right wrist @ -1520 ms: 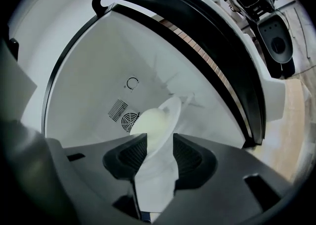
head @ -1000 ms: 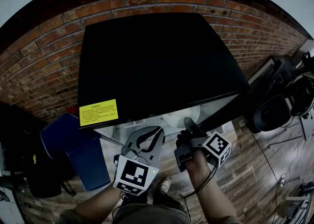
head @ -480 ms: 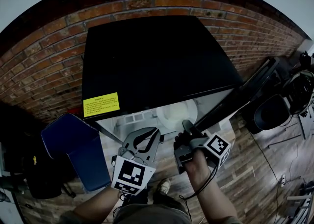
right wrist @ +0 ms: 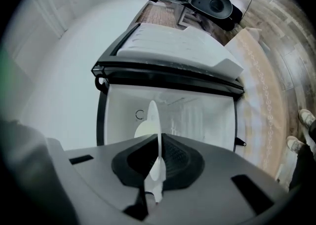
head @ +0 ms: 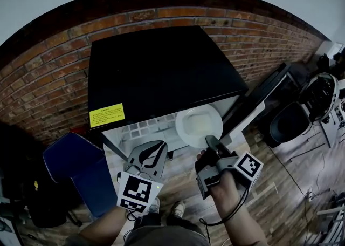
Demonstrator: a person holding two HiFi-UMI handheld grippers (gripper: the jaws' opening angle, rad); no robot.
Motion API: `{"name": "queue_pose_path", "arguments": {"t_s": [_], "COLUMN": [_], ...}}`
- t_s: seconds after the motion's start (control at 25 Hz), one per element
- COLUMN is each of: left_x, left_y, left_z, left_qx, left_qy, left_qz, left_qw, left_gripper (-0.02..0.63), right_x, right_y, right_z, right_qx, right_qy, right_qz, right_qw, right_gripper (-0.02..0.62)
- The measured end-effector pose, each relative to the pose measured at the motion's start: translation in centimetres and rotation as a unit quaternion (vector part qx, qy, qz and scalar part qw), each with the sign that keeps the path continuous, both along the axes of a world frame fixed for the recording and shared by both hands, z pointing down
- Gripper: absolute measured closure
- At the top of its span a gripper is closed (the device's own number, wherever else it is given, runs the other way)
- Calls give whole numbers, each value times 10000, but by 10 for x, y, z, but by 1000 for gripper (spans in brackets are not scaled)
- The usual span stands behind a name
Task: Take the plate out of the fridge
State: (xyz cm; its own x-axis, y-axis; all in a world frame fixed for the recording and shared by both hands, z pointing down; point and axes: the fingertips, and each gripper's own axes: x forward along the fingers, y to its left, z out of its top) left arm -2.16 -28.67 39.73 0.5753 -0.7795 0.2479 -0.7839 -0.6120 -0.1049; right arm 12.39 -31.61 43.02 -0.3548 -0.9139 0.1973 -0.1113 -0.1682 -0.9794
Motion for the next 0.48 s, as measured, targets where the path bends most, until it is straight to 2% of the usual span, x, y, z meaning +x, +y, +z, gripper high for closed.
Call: {"name": "queue_pose_path", "arguments": {"t_s": [0.48], "left_x": [45], "left_y": [3], "left_z": [-16], "left_qx": [183], "left_qy": [92], "left_qz": [550], "left_qw": [9983], "left_gripper": [580], "right_x": [69], "right_y": [52], "right_z": [-46], "right_qx": [256], "right_qy": [50], "right_qz": [548], "right_qw": [9982], "right_gripper": [561]}}
